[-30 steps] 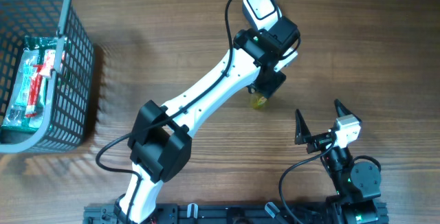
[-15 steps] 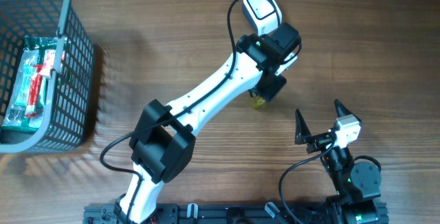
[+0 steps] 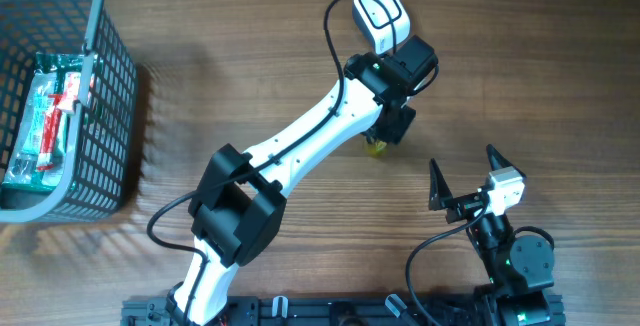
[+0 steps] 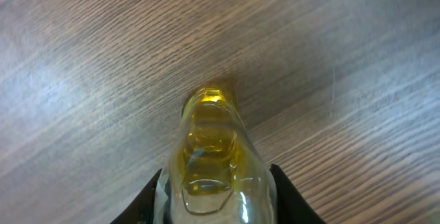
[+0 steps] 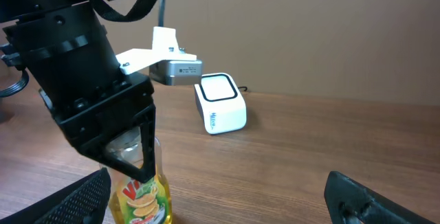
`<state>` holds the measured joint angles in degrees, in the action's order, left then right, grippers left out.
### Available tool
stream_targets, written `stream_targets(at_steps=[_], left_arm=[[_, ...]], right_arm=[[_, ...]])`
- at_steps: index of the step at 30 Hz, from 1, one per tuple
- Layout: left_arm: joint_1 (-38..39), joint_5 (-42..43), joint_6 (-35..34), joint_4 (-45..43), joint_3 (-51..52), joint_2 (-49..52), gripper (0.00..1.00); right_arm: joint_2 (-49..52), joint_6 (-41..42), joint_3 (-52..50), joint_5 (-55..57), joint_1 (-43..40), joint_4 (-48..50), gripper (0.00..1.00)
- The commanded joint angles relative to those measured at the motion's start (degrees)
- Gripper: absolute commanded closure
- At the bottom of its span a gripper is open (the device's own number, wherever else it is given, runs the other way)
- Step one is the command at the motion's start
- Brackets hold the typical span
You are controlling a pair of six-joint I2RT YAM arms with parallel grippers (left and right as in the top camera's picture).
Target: Scan the item barcode
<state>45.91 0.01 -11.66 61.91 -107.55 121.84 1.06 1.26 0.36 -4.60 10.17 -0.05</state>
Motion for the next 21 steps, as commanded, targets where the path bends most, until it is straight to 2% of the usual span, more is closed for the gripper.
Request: stream_targets(at_steps=[1,6,21], left_arm=[[0.2,-1.0,-14.4,-0.2,0.7,0.8,0.85],[1.2,-1.0,-20.2,-1.1,0.7,0.8,0.81],[3.5,-3.4,-24.9,0.2,0.7,0.8,0.80]], right_arm=[[-0.1,0.3,0.0,0.7,-0.3,0.2,0.00],[-0.1,0.3,0.0,0.8,-0.3,0.1,0.00],[-0.1,0.3,0.0,0.7,-0.3,0.1,0.00]])
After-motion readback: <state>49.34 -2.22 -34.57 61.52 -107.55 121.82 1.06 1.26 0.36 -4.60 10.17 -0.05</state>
